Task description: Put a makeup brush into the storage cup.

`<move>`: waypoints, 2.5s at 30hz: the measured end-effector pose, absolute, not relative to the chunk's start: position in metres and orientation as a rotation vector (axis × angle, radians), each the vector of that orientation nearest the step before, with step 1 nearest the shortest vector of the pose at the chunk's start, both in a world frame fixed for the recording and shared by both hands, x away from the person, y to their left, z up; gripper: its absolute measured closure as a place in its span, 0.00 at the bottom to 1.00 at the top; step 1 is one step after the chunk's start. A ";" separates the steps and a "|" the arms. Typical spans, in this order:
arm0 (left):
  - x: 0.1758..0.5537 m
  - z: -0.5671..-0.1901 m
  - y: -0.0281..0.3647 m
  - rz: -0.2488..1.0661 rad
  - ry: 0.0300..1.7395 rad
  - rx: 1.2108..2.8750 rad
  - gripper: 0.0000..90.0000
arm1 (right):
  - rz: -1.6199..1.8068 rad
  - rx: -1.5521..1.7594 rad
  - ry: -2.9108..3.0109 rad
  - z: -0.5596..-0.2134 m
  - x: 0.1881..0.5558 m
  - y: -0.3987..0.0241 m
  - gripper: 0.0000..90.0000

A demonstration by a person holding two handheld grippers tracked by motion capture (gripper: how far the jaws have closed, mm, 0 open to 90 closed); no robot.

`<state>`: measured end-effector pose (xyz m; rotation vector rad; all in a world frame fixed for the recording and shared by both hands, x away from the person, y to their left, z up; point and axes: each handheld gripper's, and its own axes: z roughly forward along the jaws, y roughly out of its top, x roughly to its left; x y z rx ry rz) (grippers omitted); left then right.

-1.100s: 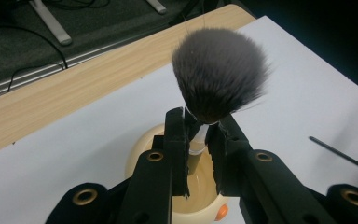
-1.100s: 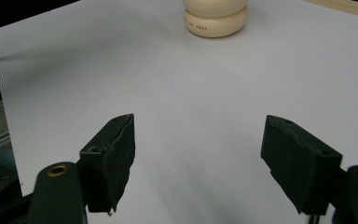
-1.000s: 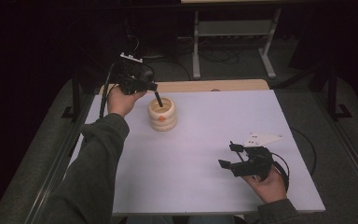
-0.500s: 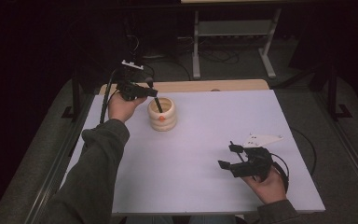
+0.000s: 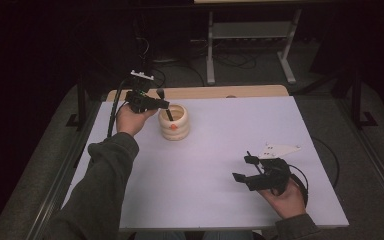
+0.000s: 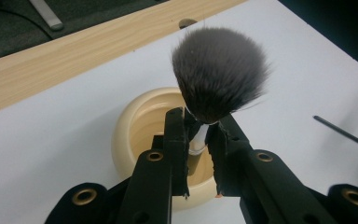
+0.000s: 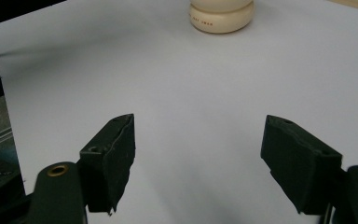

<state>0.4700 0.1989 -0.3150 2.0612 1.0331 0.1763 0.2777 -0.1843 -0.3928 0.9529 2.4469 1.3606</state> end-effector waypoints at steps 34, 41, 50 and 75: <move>0.443 -0.332 0.218 0.199 1.034 2.091 0.62 | 1.349 0.940 2.483 -0.395 0.278 -0.178 0.28; 0.430 -0.333 0.221 0.209 1.002 2.100 0.58 | 1.336 0.925 2.472 -0.392 0.277 -0.177 0.28; 0.414 -0.338 0.228 0.208 0.963 2.103 0.55 | 1.314 0.941 2.471 -0.391 0.275 -0.178 0.28; 0.369 -0.348 0.236 0.226 0.879 2.126 0.46 | 1.272 1.002 2.433 -0.391 0.268 -0.200 0.28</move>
